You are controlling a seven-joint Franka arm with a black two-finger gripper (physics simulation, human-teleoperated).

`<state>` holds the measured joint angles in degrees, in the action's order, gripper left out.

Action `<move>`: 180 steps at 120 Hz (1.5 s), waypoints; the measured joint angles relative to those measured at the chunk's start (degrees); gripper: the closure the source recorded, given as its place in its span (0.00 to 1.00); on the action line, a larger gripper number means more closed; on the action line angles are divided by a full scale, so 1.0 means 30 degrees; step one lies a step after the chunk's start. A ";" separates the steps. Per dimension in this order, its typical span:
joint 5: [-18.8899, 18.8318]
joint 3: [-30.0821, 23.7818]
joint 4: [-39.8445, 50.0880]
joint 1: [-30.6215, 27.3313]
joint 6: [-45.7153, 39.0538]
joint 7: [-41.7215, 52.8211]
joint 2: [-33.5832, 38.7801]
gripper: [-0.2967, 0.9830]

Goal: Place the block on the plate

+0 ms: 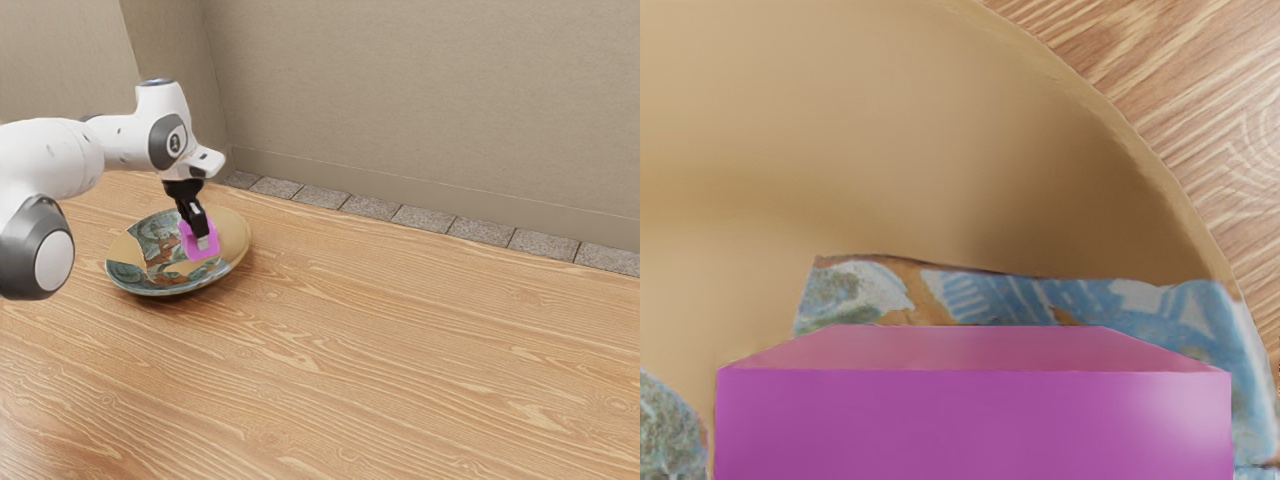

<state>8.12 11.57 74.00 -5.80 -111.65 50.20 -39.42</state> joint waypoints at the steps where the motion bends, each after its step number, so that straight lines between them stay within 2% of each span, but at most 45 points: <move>1: 0.0015 0.0025 0.0001 -0.0023 -0.0008 -0.0001 -0.0038 0.50; 32: 0.0346 0.0518 0.0197 -0.0423 -0.0202 -0.0015 -0.0771 0.50; 68: 0.0512 0.0536 0.0251 -0.0395 -0.0206 0.0051 -0.0327 0.31; 86: 0.0446 0.0553 0.0663 0.0026 -0.0087 0.0099 0.1133 0.27; 116: 0.0258 0.0803 0.2245 0.2472 0.0170 0.0111 0.4547 0.24; 139: -0.0691 0.0655 0.4067 0.4611 0.0783 0.0088 0.7602 0.24; 158: -0.0919 0.0541 0.4997 0.5551 0.1491 0.0059 0.8999 0.23; 180: -0.0987 0.0472 0.5215 0.5837 0.2073 0.0025 0.9278 0.23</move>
<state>5.16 12.99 89.65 11.71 -105.43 50.28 -11.58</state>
